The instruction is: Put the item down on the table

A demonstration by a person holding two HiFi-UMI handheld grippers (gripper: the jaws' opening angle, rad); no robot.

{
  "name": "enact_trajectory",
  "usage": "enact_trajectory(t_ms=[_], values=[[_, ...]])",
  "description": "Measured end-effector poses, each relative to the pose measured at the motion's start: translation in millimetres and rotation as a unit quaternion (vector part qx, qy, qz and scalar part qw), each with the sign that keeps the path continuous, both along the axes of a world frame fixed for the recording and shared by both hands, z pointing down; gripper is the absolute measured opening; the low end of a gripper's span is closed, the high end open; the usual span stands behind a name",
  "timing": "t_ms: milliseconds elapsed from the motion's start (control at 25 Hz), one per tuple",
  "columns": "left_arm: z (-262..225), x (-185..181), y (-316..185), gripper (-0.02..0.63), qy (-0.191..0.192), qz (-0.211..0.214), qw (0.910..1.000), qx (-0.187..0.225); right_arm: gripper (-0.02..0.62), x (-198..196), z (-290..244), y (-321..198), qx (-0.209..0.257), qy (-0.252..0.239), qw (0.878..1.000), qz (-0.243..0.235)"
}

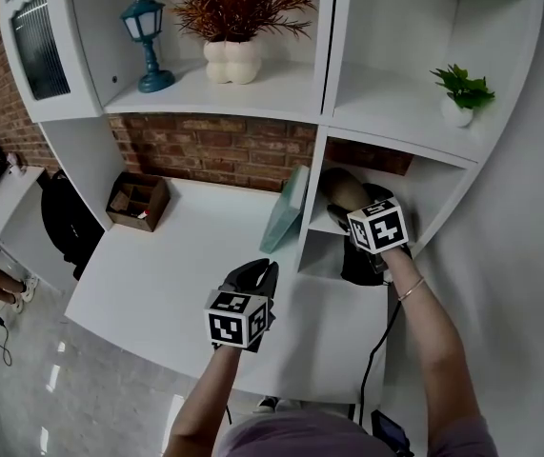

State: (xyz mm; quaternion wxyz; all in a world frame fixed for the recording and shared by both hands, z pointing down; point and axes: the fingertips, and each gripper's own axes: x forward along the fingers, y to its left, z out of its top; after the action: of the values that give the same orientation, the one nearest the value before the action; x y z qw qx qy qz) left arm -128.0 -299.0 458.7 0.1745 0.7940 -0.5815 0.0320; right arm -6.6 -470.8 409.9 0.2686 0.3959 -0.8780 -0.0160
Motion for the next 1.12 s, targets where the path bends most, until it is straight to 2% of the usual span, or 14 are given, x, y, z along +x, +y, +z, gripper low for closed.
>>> enact_trajectory(t_ms=[440, 720, 840, 1120], values=[[-7, 8, -2, 0.052, -0.004, 0.007, 0.9999, 0.010, 0.413, 12, -39, 29, 0.052, -0.087, 0.995, 0.005], [-9, 13, -4, 0.030, -0.008, 0.008, 0.9998, 0.017, 0.302, 34, -63, 65, 0.073, -0.161, 0.984, 0.007], [-9, 14, -6, 0.023, -0.011, 0.004, 0.9997, 0.021, 0.276, 44, -68, 84, 0.084, -0.191, 0.978, 0.014], [-8, 22, -7, 0.021, -0.031, 0.007, 0.9993, 0.020, 0.235, 63, -51, 132, 0.081, -0.222, 0.971, 0.034]])
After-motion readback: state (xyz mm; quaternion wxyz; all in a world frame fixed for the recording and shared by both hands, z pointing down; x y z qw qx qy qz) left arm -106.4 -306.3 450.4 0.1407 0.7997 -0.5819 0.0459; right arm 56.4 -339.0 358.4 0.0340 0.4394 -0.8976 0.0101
